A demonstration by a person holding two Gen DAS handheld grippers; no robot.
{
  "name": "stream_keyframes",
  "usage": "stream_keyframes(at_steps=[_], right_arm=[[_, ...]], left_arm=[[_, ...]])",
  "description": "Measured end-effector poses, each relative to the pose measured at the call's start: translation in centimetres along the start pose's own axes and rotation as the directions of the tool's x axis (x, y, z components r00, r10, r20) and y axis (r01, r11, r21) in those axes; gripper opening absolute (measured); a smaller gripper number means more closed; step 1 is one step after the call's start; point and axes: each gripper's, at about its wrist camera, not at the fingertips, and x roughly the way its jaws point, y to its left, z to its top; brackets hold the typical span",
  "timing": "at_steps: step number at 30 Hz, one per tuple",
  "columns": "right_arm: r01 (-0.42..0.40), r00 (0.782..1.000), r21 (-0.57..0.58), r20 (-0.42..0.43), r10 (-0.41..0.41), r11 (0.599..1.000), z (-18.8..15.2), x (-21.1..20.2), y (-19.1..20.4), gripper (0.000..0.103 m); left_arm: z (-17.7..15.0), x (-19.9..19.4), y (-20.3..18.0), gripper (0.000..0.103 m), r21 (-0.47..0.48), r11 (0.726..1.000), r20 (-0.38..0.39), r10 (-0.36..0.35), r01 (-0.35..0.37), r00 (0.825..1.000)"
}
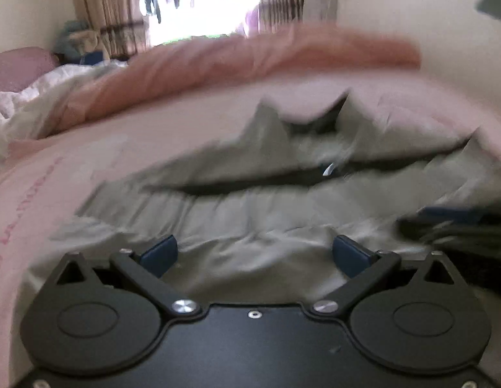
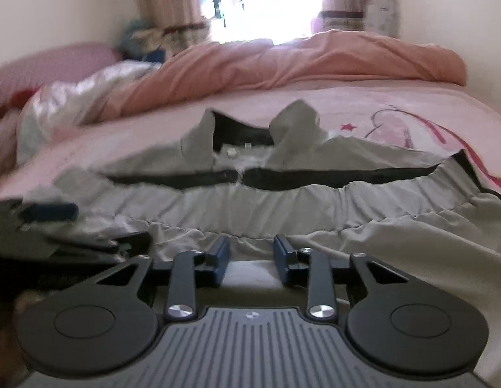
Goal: Fold large clothes
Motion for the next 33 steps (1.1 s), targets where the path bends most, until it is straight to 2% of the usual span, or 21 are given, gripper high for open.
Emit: stream_keyframes(at_steps=[1,3,5,6,8,9,11,14,20,24,26,28,30,33], right_arm=[[0.002,1.0,-0.01,0.005,-0.002,1.0,-0.2,-0.2,-0.8,0.022],[0.078,0.997,-0.035,0.022,-0.077,0.996,-0.5,-1.1,-2.5,0.022],[0.159,0.987,-0.039,0.027,-0.158,0.986,-0.9,-1.7,-4.7,0.022],[0.17,0.985,-0.009,0.025,-0.17,0.985,-1.1,-2.1,-6.5,0.022],[0.123,0.992,0.101,0.025,-0.126,0.987,-1.4,-3.1,-9.9,0.01],[0.127,0.991,0.17,0.025,-0.133,0.977,-1.5,-3.7,-11.5,0.0],[0.168,0.984,0.223,0.024,-0.178,0.96,-1.7,-4.6,-13.1,0.0],[0.248,0.965,0.237,0.022,-0.26,0.939,-2.0,-5.2,-13.8,0.0],[0.291,0.954,0.166,0.03,-0.3,0.942,-2.9,-5.5,-12.7,0.0],[0.281,0.955,0.187,0.039,-0.293,0.941,-3.2,-6.3,-13.1,0.0],[0.301,0.947,0.194,0.058,-0.317,0.934,-3.5,-6.8,-12.9,0.0],[0.322,0.933,0.181,0.102,-0.344,0.929,-4.1,-7.7,-12.2,0.022],[0.35,0.917,0.153,0.145,-0.371,0.924,-4.8,-8.6,-11.3,0.028],[0.326,0.912,0.124,0.219,-0.346,0.937,-5.7,-10.7,-9.6,0.028]], left_arm=[[-0.3,0.9,1.1,0.103,-0.021,1.0,-0.017,0.003,-0.004,1.0],[-0.6,0.9,3.1,0.103,-0.05,0.998,-0.01,-0.035,0.034,0.999],[-1.1,0.1,4.3,0.103,-0.011,1.0,0.007,0.008,-0.008,1.0],[-1.4,-0.2,4.8,0.103,-0.01,1.0,0.015,0.022,-0.022,1.0],[-2.1,-0.6,5.7,0.103,-0.025,0.999,0.027,0.035,-0.034,0.999],[-2.4,-0.7,5.9,0.103,-0.029,0.998,0.032,0.049,-0.048,0.998],[-2.7,-0.9,5.9,0.103,-0.029,0.996,0.039,0.081,-0.08,0.996],[-2.5,-0.8,5.7,0.103,-0.029,0.994,0.043,0.106,-0.104,0.993],[-3.6,-1.7,7.0,0.103,-0.064,0.987,0.045,0.153,-0.15,0.987],[-4.8,-2.6,8.5,0.103,-0.099,0.98,0.047,0.179,-0.174,0.983],[-4.8,-2.8,9.3,0.103,-0.135,0.976,0.026,0.175,-0.17,0.984],[-4.8,-3.3,9.6,0.103,-0.158,0.972,0.004,0.174,-0.171,0.985],[-4.9,-4.3,9.8,0.103,-0.185,0.971,-0.009,0.15,-0.15,0.989],[-5.2,-6.3,9.3,0.103,-0.193,0.972,0.01,0.135,-0.131,0.991]])
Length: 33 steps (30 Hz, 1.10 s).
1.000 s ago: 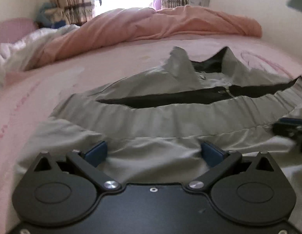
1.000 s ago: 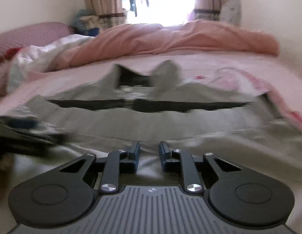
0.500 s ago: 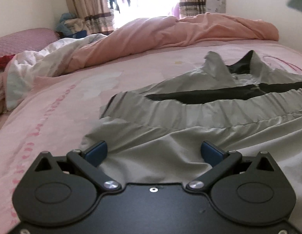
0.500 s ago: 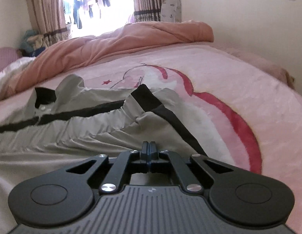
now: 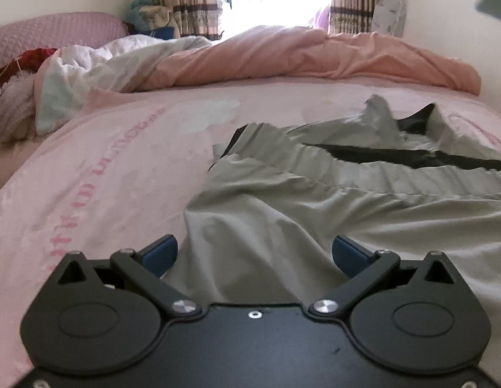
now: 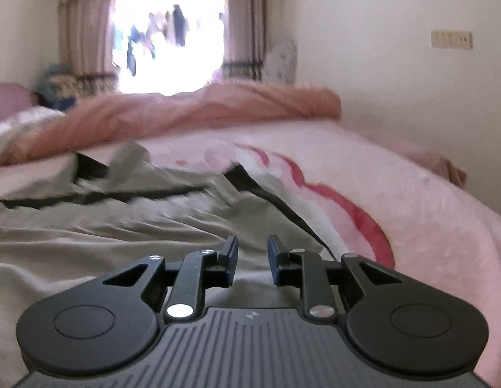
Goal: Fold large clothes
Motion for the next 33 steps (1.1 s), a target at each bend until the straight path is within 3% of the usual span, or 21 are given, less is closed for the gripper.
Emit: stream_keyframes(at_steps=[4,10,13,15,18,22,28,31,33], right_arm=[[-0.127,0.992,0.023,0.007,0.127,0.992,-0.3,-2.5,1.8,0.027],[-0.32,0.946,0.012,-0.048,0.32,0.947,-0.3,-3.6,7.2,0.026],[-0.379,0.921,0.008,-0.091,0.378,0.925,-0.6,-3.9,10.6,0.026],[-0.374,0.921,-0.034,-0.137,0.366,0.927,-1.2,-3.6,12.4,0.026],[-0.337,0.929,-0.05,-0.179,0.324,0.94,-2.3,-2.5,12.9,0.025],[-0.341,0.917,0.059,-0.198,0.346,0.938,-1.6,-1.7,10.4,0.025],[-0.262,0.945,0.001,-0.203,0.257,0.965,-2.2,-1.8,7.4,0.023],[-0.213,0.958,-0.024,-0.202,0.204,0.977,-2.3,-1.9,4.9,0.021],[-0.165,0.966,-0.023,-0.205,0.157,0.986,-2.1,-2.1,3.2,0.019]], left_arm=[[-0.2,-1.2,-1.4,0.103,0.031,0.999,-0.008,-0.013,0.013,1.0],[-1.0,-2.3,-4.3,0.103,0.041,0.999,-0.018,0.009,-0.008,1.0],[-1.2,-3.7,-5.8,0.103,0.049,0.997,-0.005,-0.059,0.059,0.998],[-1.7,-4.4,-7.3,0.103,0.088,0.991,0.005,-0.104,0.103,0.995],[-2.7,-3.6,-9.2,0.103,0.17,0.983,-0.036,-0.062,0.067,0.997],[-3.6,-3.0,-8.7,0.103,0.096,0.993,-0.053,-0.07,0.075,0.996],[-3.8,-3.5,-8.0,0.103,0.118,0.99,-0.053,-0.069,0.075,0.996],[-4.4,-3.8,-6.7,0.103,0.145,0.989,-0.03,0.002,0.002,1.0],[-4.9,-4.2,-5.3,0.103,0.151,0.988,-0.029,0.012,-0.007,1.0]])
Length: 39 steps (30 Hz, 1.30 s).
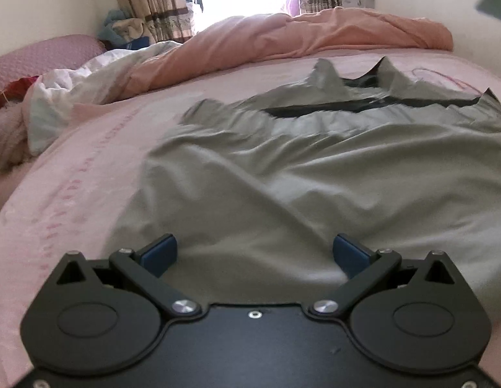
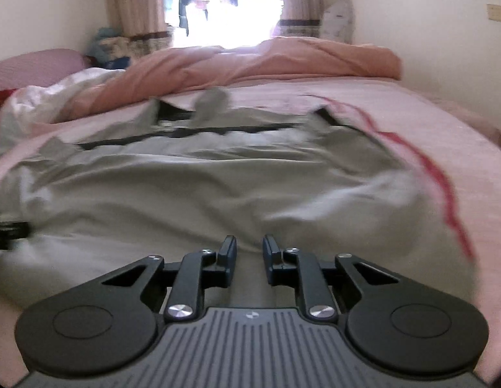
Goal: Fold large clothes
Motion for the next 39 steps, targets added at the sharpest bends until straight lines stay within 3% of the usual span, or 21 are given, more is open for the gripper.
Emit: stream_keyframes(at_steps=[3,6,9,11,14,17,19,21,23,26,28,30,33,35,36,39], right_arm=[[0.119,0.993,0.039,-0.006,-0.119,0.992,0.1,-0.8,-2.9,0.019],[0.16,0.987,0.079,-0.019,-0.159,0.984,0.0,-1.5,-5.7,0.015],[0.268,0.963,0.1,-0.035,-0.266,0.958,-0.3,-1.9,-7.1,0.016],[0.28,0.96,0.127,-0.044,-0.277,0.951,-0.5,-1.9,-7.6,0.02],[0.306,0.952,0.1,-0.044,-0.303,0.947,-0.5,-2.0,-6.6,0.028],[0.324,0.946,0.035,-0.03,-0.323,0.946,-0.8,-3.3,-5.3,0.046],[0.354,0.935,-0.092,-0.004,-0.356,0.931,-1.0,-4.0,-4.7,0.058],[0.408,0.911,-0.136,-0.005,-0.413,0.903,-0.8,-4.4,-4.7,0.058],[0.373,0.925,-0.073,-0.043,-0.377,0.925,-0.5,-5.4,-5.6,0.058],[0.221,0.971,0.095,-0.11,-0.211,0.971,-0.6,-6.8,-7.0,0.06],[0.149,0.983,0.175,-0.129,-0.128,0.973,-1.0,-7.0,-7.6,0.061],[0.159,0.984,0.184,-0.109,-0.14,0.97,-1.0,-6.9,-7.9,0.063],[0.201,0.978,0.193,-0.101,-0.185,0.96,-0.3,-5.5,-9.1,0.075],[0.09,0.979,0.215,-0.196,-0.047,0.973,0.0,-2.8,-10.4,0.091],[0.054,0.983,0.214,-0.182,-0.014,0.975,0.1,-2.3,-10.3,0.101],[0.087,0.981,0.201,-0.19,-0.049,0.976,0.6,-1.4,-8.5,0.101]], left_arm=[[-0.8,-0.2,2.6,0.103,-0.038,0.998,-0.022,0.043,-0.044,0.999],[-1.9,-0.7,5.4,0.103,-0.07,0.99,-0.044,0.12,-0.123,0.992],[-2.7,-0.8,8.3,0.103,-0.161,0.982,-0.077,0.091,-0.103,0.993],[-2.8,-0.9,8.9,0.103,-0.198,0.975,-0.091,0.083,-0.1,0.992],[-2.5,-1.2,7.3,0.103,-0.136,0.976,-0.073,0.161,-0.17,0.984],[-2.1,-1.9,5.7,0.103,-0.057,0.973,-0.045,0.22,-0.223,0.974],[-1.7,-2.4,5.4,0.103,-0.055,0.979,-0.025,0.194,-0.195,0.981],[-1.1,-2.9,5.1,0.103,-0.071,0.986,-0.005,0.154,-0.154,0.988],[-0.3,-3.2,4.7,0.103,-0.076,0.989,0.012,0.127,-0.126,0.992],[0.4,-2.9,3.8,0.103,-0.075,0.992,0.023,0.101,-0.099,0.995],[0.4,-2.6,3.4,0.103,-0.079,0.994,0.014,0.079,-0.077,0.997],[0.3,-2.4,2.9,0.103,-0.071,0.995,0.008,0.067,-0.067,0.998],[0.4,-2.0,2.6,0.103,-0.052,0.997,0.005,0.064,-0.064,0.998],[0.4,-1.8,2.6,0.103,-0.058,0.996,0.003,0.061,-0.061,0.998],[0.4,-1.7,2.6,0.103,-0.064,0.996,0.0,0.059,-0.059,0.998],[0.3,-1.3,2.7,0.103,-0.064,0.996,-0.017,0.059,-0.06,0.998]])
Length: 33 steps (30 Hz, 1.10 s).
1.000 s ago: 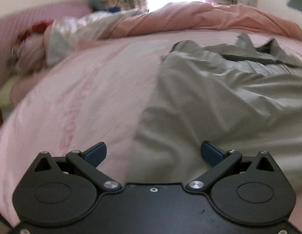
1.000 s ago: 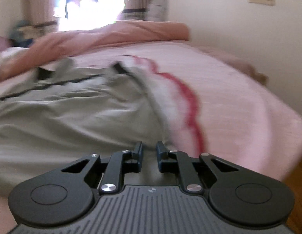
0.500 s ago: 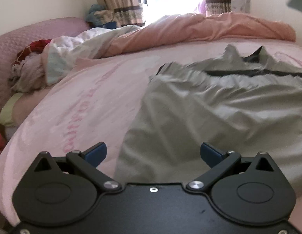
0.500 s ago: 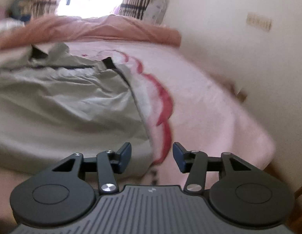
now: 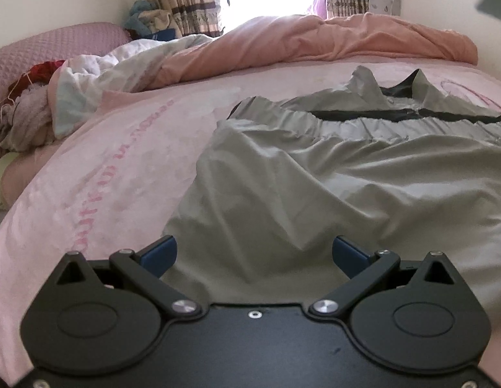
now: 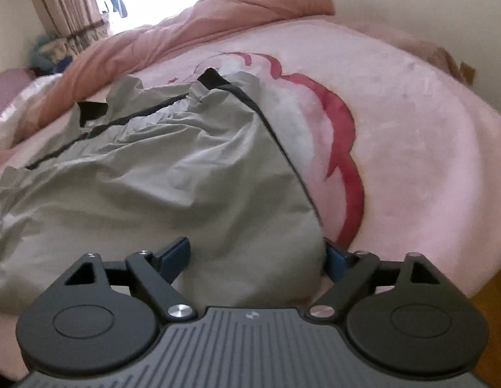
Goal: Fold large clothes
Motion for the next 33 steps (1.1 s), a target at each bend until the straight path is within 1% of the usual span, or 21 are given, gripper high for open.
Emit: stream_keyframes(at_steps=[2,3,4,5,7,8,10,12,15,18,19,20,22,23,25,26,27,28,30,32,33], right_arm=[[0.031,0.999,0.035,0.042,-0.033,0.999,0.0,-0.4,0.4,0.081],[0.045,0.997,0.076,0.06,-0.05,0.996,0.1,-1.1,0.4,0.058],[-0.002,0.997,0.086,0.082,-0.005,0.996,0.2,-2.0,0.4,0.036],[-0.071,0.993,0.104,0.102,0.061,0.992,0.2,-3.0,0.2,0.036],[-0.127,0.985,0.145,0.136,0.107,0.981,0.0,-4.6,0.2,0.038],[-0.134,0.984,0.12,0.132,0.118,0.984,-0.1,-4.7,0.6,0.043],[-0.065,0.992,0.069,0.114,0.056,0.995,-0.2,-3.7,1.1,0.052],[0.004,0.996,0.079,0.088,-0.011,0.997,0.0,-2.1,0.9,0.056],[-0.006,0.999,0.099,0.053,0.001,0.995,0.3,0.3,0.0,0.071],[-0.068,0.994,0.09,0.095,0.059,0.994,0.7,0.9,0.2,0.08],[-0.118,0.988,0.081,0.108,0.109,0.99,1.0,0.7,0.5,0.09],[-0.15,0.982,0.069,0.124,0.141,0.986,1.2,0.3,0.8,0.093],[-0.148,0.979,0.035,0.146,0.142,0.988,1.5,0.0,1.8,0.089],[-0.115,0.986,0.024,0.128,0.111,0.993,1.8,0.3,2.0,0.082],[-0.021,0.994,0.033,0.106,0.017,0.999,1.8,1.0,1.7,0.02],[-0.035,0.991,0.067,0.132,0.026,0.997,1.6,0.4,1.1,0.013],[-0.088,0.983,0.09,0.172,0.071,0.992,1.1,-0.8,0.6,0.007],[-0.105,0.976,0.087,0.199,0.086,0.991,0.5,-1.7,0.4,0.007],[-0.079,0.982,0.06,0.174,0.068,0.995,-0.1,-1.7,0.6,0.009],[-0.081,0.989,0.042,0.131,0.075,0.996,-0.2,-0.9,0.6,0.021],[-0.108,0.988,0.052,0.119,0.101,0.993,0.2,-0.5,0.3,0.036]], left_arm=[[0.0,0.3,-0.1,0.103,0.015,1.0,-0.005,0.004,-0.004,1.0],[0.0,0.4,-0.2,0.103,0.021,1.0,-0.006,0.006,-0.006,1.0],[0.2,0.6,-0.2,0.103,0.029,1.0,-0.007,0.007,-0.007,1.0],[0.2,0.6,-0.2,0.103,0.035,0.999,-0.005,0.01,-0.01,1.0],[0.3,0.7,0.0,0.103,0.032,0.999,-0.006,0.016,-0.016,1.0],[0.3,0.8,0.0,0.103,0.026,1.0,-0.008,0.012,-0.012,1.0],[0.4,1.2,0.1,0.103,0.018,1.0,-0.013,0.004,-0.003,1.0],[0.3,1.3,0.1,0.103,0.018,1.0,-0.016,0.0,0.0,1.0],[0.2,1.2,0.3,0.103,0.021,1.0,-0.013,-0.003,0.004,1.0],[0.1,1.3,0.3,0.103,0.018,1.0,-0.016,-0.006,0.006,1.0],[0.2,1.3,0.3,0.103,0.018,1.0,-0.016,-0.004,0.004,1.0],[0.2,1.4,0.3,0.103,0.02,1.0,-0.016,-0.003,0.004,1.0],[0.2,1.4,0.3,0.103,0.023,1.0,-0.015,0.0,0.0,1.0],[0.3,1.4,0.3,0.103,0.025,1.0,-0.015,0.0,0.001,1.0],[0.3,1.5,0.3,0.103,0.023,1.0,-0.017,-0.003,0.004,1.0],[0.3,1.4,0.3,0.103,0.022,1.0,-0.019,-0.008,0.008,1.0],[0.3,1.4,0.4,0.103,0.021,1.0,-0.024,-0.01,0.01,1.0],[0.4,1.3,0.5,0.103,0.021,1.0,-0.032,-0.008,0.009,0.999],[0.6,0.8,0.9,0.103,0.027,1.0,-0.022,-0.004,0.005,1.0],[0.9,0.6,1.4,0.103,0.019,1.0,-0.013,-0.005,0.005,1.0],[1.1,0.6,1.6,0.103,0.007,1.0,-0.006,-0.016,0.016,1.0]])
